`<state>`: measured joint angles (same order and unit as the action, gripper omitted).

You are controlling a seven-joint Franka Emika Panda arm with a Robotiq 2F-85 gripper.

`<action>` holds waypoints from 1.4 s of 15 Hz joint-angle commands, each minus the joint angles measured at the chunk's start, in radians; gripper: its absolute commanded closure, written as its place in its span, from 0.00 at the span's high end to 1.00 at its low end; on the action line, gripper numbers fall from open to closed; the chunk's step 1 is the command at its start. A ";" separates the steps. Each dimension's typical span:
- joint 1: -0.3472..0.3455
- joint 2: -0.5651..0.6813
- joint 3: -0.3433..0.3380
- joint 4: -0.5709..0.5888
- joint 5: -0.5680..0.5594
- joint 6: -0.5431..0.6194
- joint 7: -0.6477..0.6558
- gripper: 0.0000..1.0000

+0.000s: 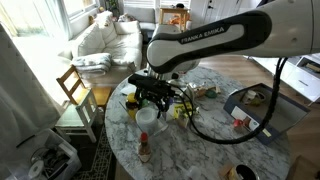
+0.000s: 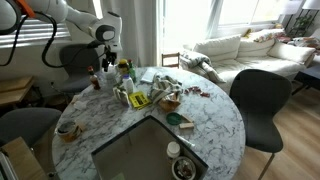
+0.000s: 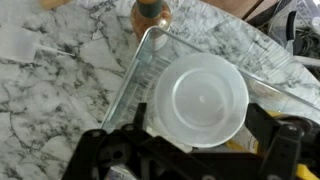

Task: Remote the plastic cup and silver cup from the clear case and put them in an upright position

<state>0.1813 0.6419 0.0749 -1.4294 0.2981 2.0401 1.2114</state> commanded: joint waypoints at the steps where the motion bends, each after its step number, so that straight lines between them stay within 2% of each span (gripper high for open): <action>1: 0.029 0.046 -0.025 0.056 -0.041 -0.014 0.059 1.00; 3: 0.031 0.051 -0.019 0.056 -0.041 0.022 0.057 1.00; 8: 0.038 0.068 -0.024 0.073 -0.065 0.009 0.078 1.00; 9: 0.036 0.070 -0.021 0.075 -0.062 0.004 0.079 0.93; 10: 0.032 0.071 -0.019 0.076 -0.057 -0.003 0.079 0.75; 11: 0.032 0.071 -0.020 0.079 -0.058 -0.007 0.083 0.68; 15: 0.029 0.066 -0.023 0.091 -0.061 -0.020 0.092 0.61; 18: 0.027 0.052 -0.031 0.096 -0.066 -0.036 0.096 0.32; 21: 0.027 0.034 -0.034 0.095 -0.070 -0.050 0.097 0.10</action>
<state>0.2007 0.6727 0.0514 -1.3328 0.2464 2.0120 1.2835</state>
